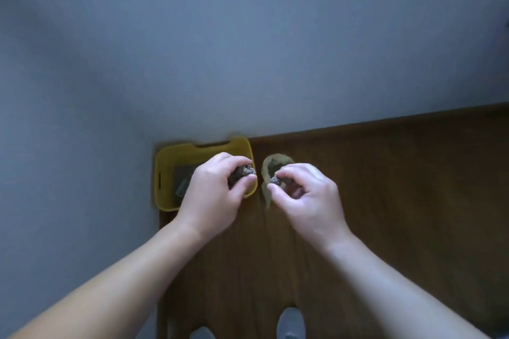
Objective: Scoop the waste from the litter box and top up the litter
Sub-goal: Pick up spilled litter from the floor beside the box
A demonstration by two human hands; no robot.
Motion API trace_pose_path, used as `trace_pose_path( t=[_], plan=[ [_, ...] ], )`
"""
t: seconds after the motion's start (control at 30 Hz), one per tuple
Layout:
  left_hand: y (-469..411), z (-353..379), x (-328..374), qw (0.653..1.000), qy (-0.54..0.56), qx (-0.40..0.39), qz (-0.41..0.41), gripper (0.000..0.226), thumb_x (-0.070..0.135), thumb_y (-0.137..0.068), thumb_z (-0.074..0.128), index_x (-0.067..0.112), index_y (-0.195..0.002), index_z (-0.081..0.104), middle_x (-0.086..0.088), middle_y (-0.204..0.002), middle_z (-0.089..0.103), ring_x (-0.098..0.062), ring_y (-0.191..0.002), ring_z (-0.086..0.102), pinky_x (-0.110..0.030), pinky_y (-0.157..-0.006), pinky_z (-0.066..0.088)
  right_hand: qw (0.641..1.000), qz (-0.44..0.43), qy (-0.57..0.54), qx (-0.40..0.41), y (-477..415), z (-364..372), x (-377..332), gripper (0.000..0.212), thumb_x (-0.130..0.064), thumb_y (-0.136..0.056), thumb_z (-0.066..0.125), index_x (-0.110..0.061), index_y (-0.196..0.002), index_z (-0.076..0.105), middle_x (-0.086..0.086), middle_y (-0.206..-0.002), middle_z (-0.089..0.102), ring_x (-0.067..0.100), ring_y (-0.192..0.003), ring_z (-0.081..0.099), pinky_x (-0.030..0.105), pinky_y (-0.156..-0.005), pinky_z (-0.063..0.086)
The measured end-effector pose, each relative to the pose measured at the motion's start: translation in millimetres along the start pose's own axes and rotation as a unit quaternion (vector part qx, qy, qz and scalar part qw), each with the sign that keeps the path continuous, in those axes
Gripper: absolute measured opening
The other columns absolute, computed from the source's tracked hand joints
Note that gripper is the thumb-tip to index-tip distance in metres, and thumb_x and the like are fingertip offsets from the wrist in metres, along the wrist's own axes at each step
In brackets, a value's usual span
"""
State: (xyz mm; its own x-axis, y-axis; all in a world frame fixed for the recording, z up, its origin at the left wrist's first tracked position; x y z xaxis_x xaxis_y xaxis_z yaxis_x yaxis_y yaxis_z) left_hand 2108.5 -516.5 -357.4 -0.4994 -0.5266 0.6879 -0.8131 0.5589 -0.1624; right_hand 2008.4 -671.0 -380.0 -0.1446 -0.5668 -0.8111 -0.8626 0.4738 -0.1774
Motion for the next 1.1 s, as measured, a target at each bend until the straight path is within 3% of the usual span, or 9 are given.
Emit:
trace_pose_path(
  t=[0.17, 0.4, 0.67, 0.83, 0.97, 1.1],
  plan=[
    [-34, -59, 114, 0.999, -0.007, -0.002, 0.045, 0.021, 0.02, -0.083, 0.076, 0.016, -0.103, 0.072, 0.007, -0.092, 0.067, -0.007, -0.083, 0.061, -0.011, -0.078, 0.044, 0.998, -0.017, -0.01, 0.052, -32, -100, -80, 0.013, -0.018, -0.075, 0.08, -0.019, -0.087, 0.075, -0.009, -0.09, 0.067, 0.007, -0.074, 0.064, 0.025, -0.07, 0.055],
    [-45, -108, 227, 0.998, -0.02, 0.003, 0.056, 0.021, 0.021, -0.082, 0.076, 0.015, -0.103, 0.073, 0.005, -0.09, 0.067, -0.012, -0.084, 0.062, -0.02, -0.081, 0.048, 0.995, -0.006, -0.001, 0.103, -31, -216, -138, 0.011, -0.021, -0.077, 0.079, -0.023, -0.086, 0.072, -0.009, -0.088, 0.067, 0.008, -0.074, 0.064, 0.032, -0.068, 0.056],
    [-46, -112, 333, 0.991, -0.024, -0.041, 0.124, 0.02, 0.021, -0.083, 0.075, 0.015, -0.102, 0.074, 0.007, -0.09, 0.067, -0.01, -0.08, 0.059, -0.004, -0.073, 0.037, 0.975, 0.041, 0.048, 0.213, 15, -324, -168, 0.008, -0.022, -0.076, 0.077, -0.022, -0.082, 0.073, -0.01, -0.084, 0.066, 0.011, -0.071, 0.061, 0.032, -0.066, 0.055],
    [-38, -88, 389, 0.974, 0.009, -0.094, 0.207, 0.019, 0.023, -0.085, 0.072, 0.018, -0.104, 0.073, 0.008, -0.094, 0.067, -0.008, -0.082, 0.057, -0.004, -0.074, 0.035, 0.948, 0.089, 0.088, 0.291, 53, -368, -176, 0.009, -0.024, -0.075, 0.076, -0.02, -0.083, 0.074, -0.006, -0.085, 0.067, 0.011, -0.069, 0.062, 0.033, -0.069, 0.055],
    [-23, -83, 407, 0.961, 0.026, -0.116, 0.251, 0.021, 0.025, -0.086, 0.072, 0.018, -0.105, 0.073, 0.006, -0.095, 0.068, -0.01, -0.082, 0.06, -0.013, -0.075, 0.039, 0.932, 0.115, 0.117, 0.324, 88, -378, -187, 0.01, -0.024, -0.077, 0.076, -0.019, -0.085, 0.075, -0.006, -0.085, 0.068, 0.01, -0.069, 0.062, 0.031, -0.069, 0.054],
    [-8, -90, 405, 0.956, 0.027, -0.122, 0.265, 0.022, 0.027, -0.087, 0.071, 0.019, -0.107, 0.073, 0.005, -0.098, 0.069, -0.01, -0.086, 0.06, -0.008, -0.075, 0.037, 0.926, 0.127, 0.131, 0.33, 109, -373, -199, 0.008, -0.025, -0.079, 0.076, -0.021, -0.086, 0.075, -0.006, -0.086, 0.067, 0.009, -0.071, 0.063, 0.029, -0.067, 0.055]
  ],
)
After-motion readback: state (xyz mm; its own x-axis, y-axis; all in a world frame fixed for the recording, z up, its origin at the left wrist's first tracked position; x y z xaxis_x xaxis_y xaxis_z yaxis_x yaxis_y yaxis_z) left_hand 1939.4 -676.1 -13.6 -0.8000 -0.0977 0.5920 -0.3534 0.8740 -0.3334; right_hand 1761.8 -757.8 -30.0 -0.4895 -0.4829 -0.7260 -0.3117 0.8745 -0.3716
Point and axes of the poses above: each hand's wrist, its own y-axis away from the middle knuckle, its own z-axis out of the palm, x = y × z, the point moved 3 cm from there along -y, towards the middle knuckle
